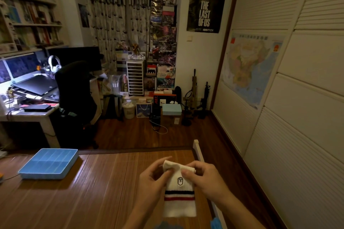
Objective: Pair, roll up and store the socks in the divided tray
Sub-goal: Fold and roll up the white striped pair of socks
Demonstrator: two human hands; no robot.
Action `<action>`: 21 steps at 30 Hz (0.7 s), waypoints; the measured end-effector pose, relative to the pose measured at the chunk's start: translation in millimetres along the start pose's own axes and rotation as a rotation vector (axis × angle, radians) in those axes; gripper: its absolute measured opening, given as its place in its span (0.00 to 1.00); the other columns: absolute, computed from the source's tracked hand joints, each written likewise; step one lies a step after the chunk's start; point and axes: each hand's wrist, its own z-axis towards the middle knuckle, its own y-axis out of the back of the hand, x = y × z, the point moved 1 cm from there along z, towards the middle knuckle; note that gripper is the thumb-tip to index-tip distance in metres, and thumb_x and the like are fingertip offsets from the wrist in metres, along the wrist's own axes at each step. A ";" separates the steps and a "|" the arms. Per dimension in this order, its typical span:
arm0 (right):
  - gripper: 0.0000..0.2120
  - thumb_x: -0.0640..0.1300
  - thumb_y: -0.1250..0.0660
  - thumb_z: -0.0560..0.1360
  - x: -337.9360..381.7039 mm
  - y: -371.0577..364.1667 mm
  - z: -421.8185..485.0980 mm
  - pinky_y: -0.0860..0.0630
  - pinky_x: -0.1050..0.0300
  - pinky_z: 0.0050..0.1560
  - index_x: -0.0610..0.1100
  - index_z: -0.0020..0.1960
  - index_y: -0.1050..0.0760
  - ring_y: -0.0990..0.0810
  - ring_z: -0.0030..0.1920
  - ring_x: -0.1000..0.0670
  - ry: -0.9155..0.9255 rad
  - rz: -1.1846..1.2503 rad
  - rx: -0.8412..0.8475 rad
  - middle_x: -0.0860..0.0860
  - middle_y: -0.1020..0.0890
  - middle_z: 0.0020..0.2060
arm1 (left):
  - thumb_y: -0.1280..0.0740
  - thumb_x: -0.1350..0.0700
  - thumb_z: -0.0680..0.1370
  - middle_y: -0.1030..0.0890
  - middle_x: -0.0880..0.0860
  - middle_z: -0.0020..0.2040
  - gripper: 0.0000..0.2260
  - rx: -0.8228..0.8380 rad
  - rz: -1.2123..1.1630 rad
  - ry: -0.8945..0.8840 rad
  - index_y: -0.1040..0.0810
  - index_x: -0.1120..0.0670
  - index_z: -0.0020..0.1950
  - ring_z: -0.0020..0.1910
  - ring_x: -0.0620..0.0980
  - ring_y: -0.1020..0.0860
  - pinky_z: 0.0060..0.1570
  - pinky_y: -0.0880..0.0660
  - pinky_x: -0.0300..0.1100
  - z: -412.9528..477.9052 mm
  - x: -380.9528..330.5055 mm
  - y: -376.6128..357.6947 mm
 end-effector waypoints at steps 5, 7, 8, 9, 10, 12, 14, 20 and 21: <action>0.08 0.48 0.30 0.79 0.8 -1.8 0.2 0.16 0.51 0.47 0.45 0.53 0.18 0.14 0.46 0.49 -0.011 0.036 -0.055 0.48 0.14 0.45 | 0.31 0.59 0.79 0.14 0.51 0.56 0.13 0.052 -0.007 0.009 0.15 0.46 0.59 0.52 0.56 0.15 0.43 0.16 0.46 -0.2 -2.3 2.7; 0.07 0.48 0.31 0.79 0.8 -2.1 -0.1 0.16 0.50 0.47 0.46 0.53 0.18 0.14 0.46 0.49 -0.001 0.026 -0.070 0.48 0.14 0.45 | 0.28 0.51 0.77 0.15 0.50 0.58 0.11 0.080 -0.003 0.030 0.15 0.43 0.59 0.55 0.53 0.15 0.46 0.16 0.46 -0.3 -5.0 3.9; 0.07 0.48 0.31 0.79 1.0 -2.4 -0.3 0.16 0.51 0.47 0.46 0.52 0.18 0.14 0.46 0.49 0.008 0.017 -0.074 0.48 0.14 0.45 | 0.26 0.46 0.76 0.15 0.49 0.58 0.13 0.093 0.003 0.040 0.15 0.42 0.60 0.56 0.52 0.15 0.48 0.16 0.46 -0.2 -6.2 4.3; 0.07 0.48 0.31 0.79 1.2 -2.8 -0.7 0.16 0.52 0.46 0.47 0.52 0.18 0.14 0.46 0.49 0.018 0.009 -0.075 0.48 0.14 0.45 | 0.25 0.42 0.73 0.15 0.49 0.59 0.16 0.102 -0.005 0.056 0.15 0.43 0.60 0.56 0.53 0.15 0.49 0.16 0.47 -0.6 -7.1 4.1; 0.07 0.49 0.31 0.79 1.2 -3.2 -1.2 0.16 0.53 0.46 0.47 0.52 0.18 0.14 0.45 0.49 0.026 0.001 -0.075 0.49 0.15 0.45 | 0.25 0.39 0.72 0.15 0.50 0.58 0.19 0.107 -0.017 0.073 0.15 0.44 0.59 0.57 0.53 0.15 0.50 0.16 0.49 -0.5 -6.8 4.1; 0.06 0.49 0.31 0.79 1.2 -3.5 -1.6 0.16 0.54 0.45 0.48 0.53 0.18 0.14 0.46 0.50 0.039 -0.016 -0.080 0.49 0.15 0.45 | 0.26 0.35 0.70 0.14 0.51 0.57 0.22 0.112 -0.023 0.097 0.14 0.46 0.58 0.56 0.54 0.15 0.50 0.17 0.50 -0.3 -6.6 4.8; 0.06 0.48 0.32 0.79 0.3 -3.5 -1.3 0.16 0.55 0.45 0.48 0.53 0.18 0.15 0.46 0.51 0.050 -0.028 -0.088 0.50 0.15 0.45 | 0.25 0.35 0.69 0.14 0.51 0.57 0.23 0.131 -0.003 0.095 0.13 0.47 0.57 0.56 0.52 0.16 0.50 0.17 0.48 0.9 -6.8 5.8; 0.05 0.48 0.31 0.79 -0.9 -3.2 -0.4 0.16 0.56 0.47 0.51 0.53 0.18 0.15 0.47 0.53 0.090 -0.073 -0.081 0.53 0.15 0.46 | 0.24 0.38 0.70 0.14 0.52 0.56 0.20 0.195 0.031 0.101 0.13 0.49 0.55 0.55 0.54 0.15 0.49 0.18 0.46 7.1 -8.3 11.9; 0.05 0.48 0.31 0.79 -1.1 -3.5 -0.4 0.16 0.56 0.47 0.51 0.53 0.18 0.15 0.48 0.53 0.100 -0.085 -0.074 0.53 0.15 0.46 | 0.24 0.38 0.70 0.15 0.50 0.57 0.18 0.207 0.072 0.082 0.14 0.47 0.54 0.55 0.53 0.15 0.49 0.18 0.45 8.2 -8.5 13.1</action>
